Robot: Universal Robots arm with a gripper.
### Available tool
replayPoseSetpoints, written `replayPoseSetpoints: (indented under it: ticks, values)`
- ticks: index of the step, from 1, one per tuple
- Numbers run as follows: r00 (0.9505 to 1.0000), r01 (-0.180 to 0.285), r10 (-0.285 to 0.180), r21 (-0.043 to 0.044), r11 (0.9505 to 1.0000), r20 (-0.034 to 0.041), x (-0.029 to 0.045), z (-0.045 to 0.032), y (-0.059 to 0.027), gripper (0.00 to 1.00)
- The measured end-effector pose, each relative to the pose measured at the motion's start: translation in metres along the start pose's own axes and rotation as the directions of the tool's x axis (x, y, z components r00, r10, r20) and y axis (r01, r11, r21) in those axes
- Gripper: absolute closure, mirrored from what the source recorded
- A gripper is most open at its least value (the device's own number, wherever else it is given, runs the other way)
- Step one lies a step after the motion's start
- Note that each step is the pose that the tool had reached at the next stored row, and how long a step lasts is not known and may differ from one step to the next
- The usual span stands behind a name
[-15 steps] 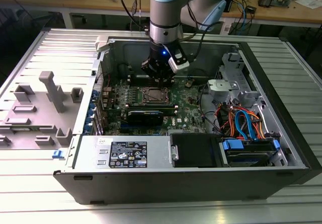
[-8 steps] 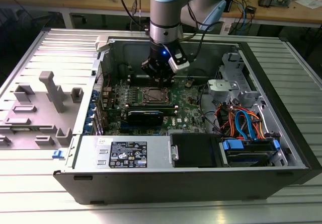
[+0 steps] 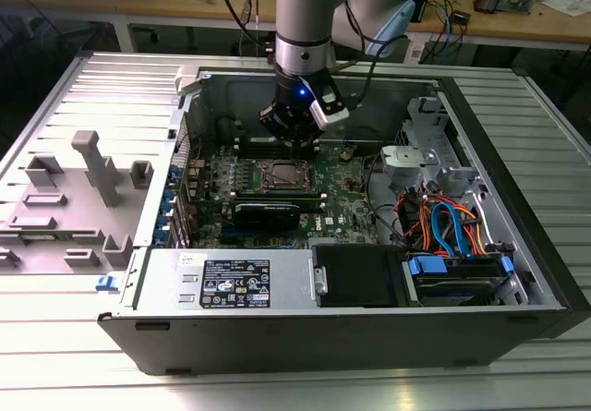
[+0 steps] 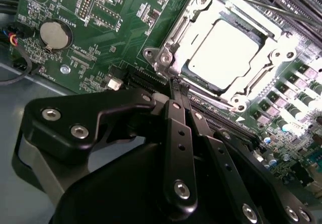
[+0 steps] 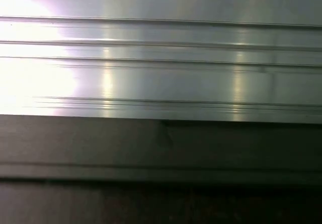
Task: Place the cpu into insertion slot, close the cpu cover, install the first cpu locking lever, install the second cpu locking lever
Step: 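Install the first cpu locking lever, then install the second cpu locking lever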
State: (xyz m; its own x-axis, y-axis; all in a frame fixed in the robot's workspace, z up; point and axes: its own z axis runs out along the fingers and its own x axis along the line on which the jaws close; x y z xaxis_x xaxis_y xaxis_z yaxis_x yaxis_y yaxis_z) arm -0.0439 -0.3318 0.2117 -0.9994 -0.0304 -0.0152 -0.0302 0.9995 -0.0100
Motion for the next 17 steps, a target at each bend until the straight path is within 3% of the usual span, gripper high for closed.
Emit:
replayPoseSetpoints:
  ticks: [17]
  values:
    - [1.0000,0.000,0.000,0.0000,1.0000,0.0000,0.0002,0.0001,-0.0067,0.89]
